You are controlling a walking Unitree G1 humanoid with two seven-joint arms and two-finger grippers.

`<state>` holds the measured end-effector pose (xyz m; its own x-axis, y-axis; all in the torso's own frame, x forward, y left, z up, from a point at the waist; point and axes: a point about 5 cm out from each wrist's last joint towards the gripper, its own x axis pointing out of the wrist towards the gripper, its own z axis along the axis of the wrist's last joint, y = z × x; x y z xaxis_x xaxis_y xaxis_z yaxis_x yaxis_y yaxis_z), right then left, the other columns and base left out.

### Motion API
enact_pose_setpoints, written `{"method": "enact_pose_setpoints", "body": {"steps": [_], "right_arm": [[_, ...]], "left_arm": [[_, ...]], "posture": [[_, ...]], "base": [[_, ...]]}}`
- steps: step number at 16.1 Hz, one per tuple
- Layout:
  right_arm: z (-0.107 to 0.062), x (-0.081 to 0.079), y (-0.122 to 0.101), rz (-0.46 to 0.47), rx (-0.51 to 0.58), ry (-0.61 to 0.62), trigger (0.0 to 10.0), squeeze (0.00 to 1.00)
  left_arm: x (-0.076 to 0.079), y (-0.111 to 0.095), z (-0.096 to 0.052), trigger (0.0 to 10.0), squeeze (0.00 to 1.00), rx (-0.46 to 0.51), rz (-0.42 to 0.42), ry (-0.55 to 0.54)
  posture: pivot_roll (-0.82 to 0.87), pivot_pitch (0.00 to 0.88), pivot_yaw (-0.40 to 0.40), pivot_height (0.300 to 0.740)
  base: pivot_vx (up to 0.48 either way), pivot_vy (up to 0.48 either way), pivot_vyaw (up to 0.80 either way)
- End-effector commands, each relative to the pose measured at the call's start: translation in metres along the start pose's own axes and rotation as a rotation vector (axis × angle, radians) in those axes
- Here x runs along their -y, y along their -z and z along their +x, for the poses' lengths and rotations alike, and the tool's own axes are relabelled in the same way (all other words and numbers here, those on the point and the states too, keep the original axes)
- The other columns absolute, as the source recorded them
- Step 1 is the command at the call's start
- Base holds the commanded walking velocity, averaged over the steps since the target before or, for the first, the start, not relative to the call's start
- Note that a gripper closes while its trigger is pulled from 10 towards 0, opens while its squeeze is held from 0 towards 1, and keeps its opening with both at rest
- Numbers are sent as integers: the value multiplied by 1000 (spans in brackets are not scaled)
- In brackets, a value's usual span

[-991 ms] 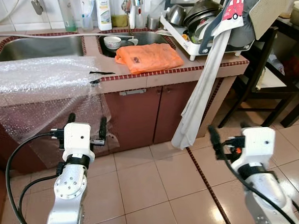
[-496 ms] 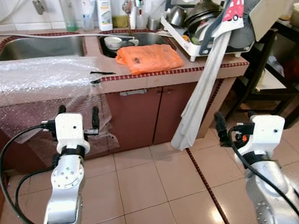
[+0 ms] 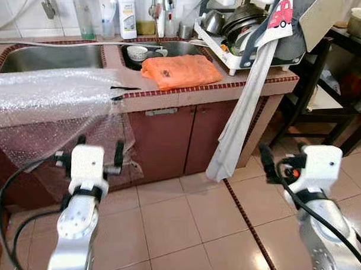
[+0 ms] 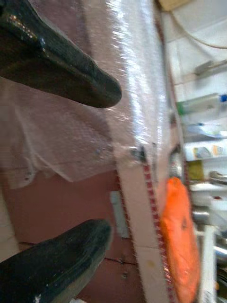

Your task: Kitchen organization

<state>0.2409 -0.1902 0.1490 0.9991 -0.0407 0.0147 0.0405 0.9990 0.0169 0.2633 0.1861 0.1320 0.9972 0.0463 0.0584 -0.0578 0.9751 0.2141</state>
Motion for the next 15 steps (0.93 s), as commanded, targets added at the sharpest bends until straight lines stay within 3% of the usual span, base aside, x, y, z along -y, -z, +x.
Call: {"method": "enact_pose_setpoints", "body": {"steps": [1, 4, 7, 15], "right_arm": [[-2, 4, 2, 5, -15, 19, 10000, 0], [-1, -1, -7, 37, 29, 57, 10000, 0], [-4, 0, -7, 46, 36, 97, 10000, 0], [-9, -3, 2, 54, 9, 115, 10000, 0]], "left_arm": [[-1, -5, -1, 10000, 0, 11, -2, 11], [2, -13, 13, 10000, 0, 24, -13, 50], [7, -16, 17, 10000, 0, 23, -6, 97], [6, -15, 17, 10000, 0, -8, -42, 96]], "posture": [[43, 73, -82, 740], [8, 75, -45, 740], [-11, 74, -27, 740], [-4, 92, -14, 740]], "base": [[0, 0, 0], [0, 0, 0], [0, 0, 0], [0, 0, 0]]}}
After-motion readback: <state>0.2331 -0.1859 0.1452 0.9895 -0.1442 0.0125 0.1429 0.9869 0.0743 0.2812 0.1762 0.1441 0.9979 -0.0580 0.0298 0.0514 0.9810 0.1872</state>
